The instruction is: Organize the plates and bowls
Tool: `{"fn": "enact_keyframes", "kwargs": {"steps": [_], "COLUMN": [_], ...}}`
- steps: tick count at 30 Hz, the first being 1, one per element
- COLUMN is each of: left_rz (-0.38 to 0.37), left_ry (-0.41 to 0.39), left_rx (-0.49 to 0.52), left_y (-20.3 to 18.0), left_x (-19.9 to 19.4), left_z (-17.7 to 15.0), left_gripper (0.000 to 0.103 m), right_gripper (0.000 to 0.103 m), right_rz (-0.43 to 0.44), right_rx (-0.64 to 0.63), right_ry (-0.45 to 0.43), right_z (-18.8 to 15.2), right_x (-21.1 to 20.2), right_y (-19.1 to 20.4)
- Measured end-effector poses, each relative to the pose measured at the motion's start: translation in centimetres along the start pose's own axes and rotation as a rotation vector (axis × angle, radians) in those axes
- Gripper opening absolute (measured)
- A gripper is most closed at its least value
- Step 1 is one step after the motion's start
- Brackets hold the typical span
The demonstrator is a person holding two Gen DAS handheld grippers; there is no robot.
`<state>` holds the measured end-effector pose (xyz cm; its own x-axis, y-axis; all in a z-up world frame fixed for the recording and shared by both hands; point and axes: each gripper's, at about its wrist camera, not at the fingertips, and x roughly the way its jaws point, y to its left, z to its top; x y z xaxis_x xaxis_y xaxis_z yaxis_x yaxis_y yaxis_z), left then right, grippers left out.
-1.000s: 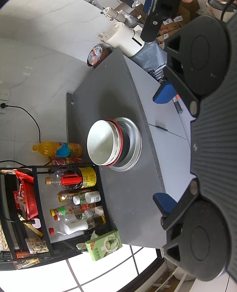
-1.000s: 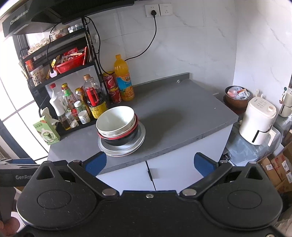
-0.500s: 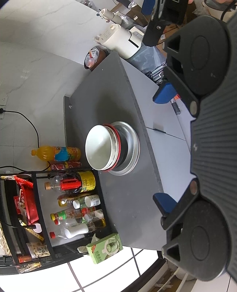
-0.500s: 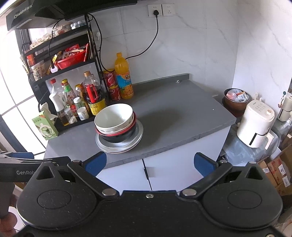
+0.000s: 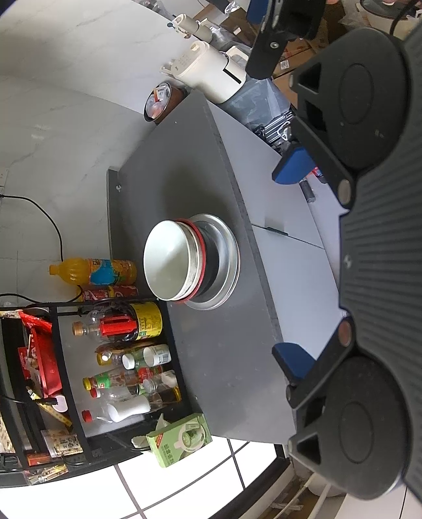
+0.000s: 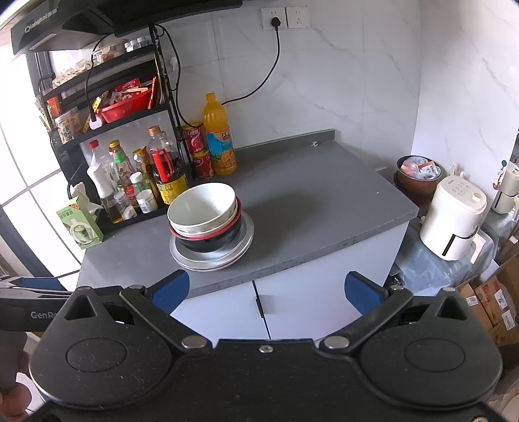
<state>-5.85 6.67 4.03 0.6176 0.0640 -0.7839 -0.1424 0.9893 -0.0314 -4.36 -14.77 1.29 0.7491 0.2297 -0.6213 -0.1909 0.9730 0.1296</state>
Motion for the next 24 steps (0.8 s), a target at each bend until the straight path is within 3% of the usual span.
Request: {"fn": "enact_keyframes", "kwargs": {"steps": [24], "left_rz": [-0.003], "left_ry": [0.023], "left_rx": [0.0], "left_y": [1.2], "left_x": [1.3], "left_z": [1.0], "left_gripper": [0.103], "right_gripper": [0.103], "right_rz": [-0.022], "right_rx": [0.015], "right_ry": [0.015], "right_z": [0.4], "right_x": [1.1], "right_y": [0.1]}}
